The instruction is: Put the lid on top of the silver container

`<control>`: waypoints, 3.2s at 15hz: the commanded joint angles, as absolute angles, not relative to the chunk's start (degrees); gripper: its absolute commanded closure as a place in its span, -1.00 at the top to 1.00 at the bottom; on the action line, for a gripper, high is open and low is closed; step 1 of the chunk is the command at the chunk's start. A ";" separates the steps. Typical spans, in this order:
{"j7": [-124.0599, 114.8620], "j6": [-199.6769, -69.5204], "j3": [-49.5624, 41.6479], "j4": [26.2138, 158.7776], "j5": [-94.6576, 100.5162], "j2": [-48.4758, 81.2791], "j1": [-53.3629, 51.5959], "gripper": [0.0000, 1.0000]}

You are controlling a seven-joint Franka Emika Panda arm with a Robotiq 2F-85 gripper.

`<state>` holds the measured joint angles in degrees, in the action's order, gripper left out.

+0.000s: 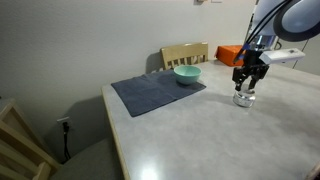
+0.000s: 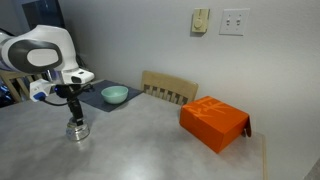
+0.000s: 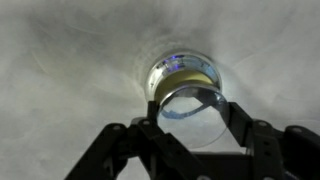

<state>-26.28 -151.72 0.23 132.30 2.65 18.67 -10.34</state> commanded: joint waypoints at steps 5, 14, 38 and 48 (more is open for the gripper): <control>-28.54 -152.35 -0.53 133.52 3.14 16.91 -12.02 -0.13; -36.39 -154.36 -1.60 136.84 3.90 13.86 -12.90 -0.13; -41.54 -159.41 -2.95 139.51 6.98 15.83 -15.35 -0.13; -47.07 -158.16 -3.74 139.48 12.49 14.34 -16.38 -0.13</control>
<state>-46.51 -158.02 -3.23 138.67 11.31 15.29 -16.45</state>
